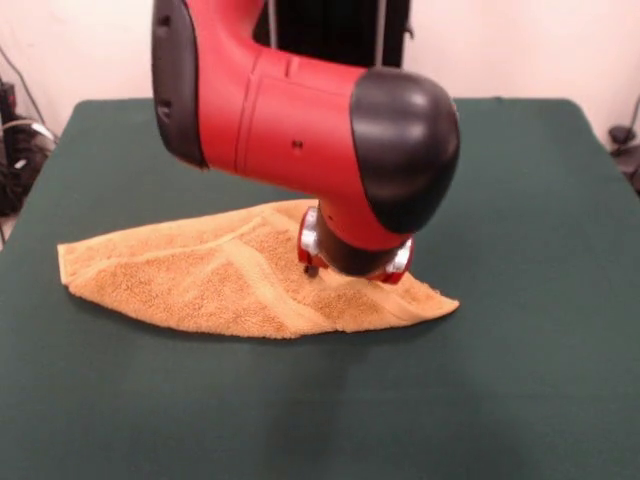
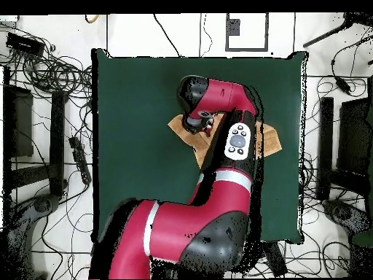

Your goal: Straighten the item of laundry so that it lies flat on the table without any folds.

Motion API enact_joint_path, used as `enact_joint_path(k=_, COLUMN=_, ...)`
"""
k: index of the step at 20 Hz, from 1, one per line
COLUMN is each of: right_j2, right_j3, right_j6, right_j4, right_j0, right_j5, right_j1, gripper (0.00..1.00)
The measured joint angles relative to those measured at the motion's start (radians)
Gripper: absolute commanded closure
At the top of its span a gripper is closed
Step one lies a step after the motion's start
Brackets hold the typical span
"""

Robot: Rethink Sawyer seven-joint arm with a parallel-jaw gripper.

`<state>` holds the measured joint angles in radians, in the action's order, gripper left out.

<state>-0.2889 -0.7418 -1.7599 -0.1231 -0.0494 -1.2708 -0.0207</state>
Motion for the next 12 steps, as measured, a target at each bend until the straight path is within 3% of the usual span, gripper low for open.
enact_joint_path(k=12, right_j2=-0.136, right_j3=0.244, right_j6=0.000, right_j4=0.060, right_j0=0.028, right_j5=-0.213, right_j1=-0.131, gripper=0.00)
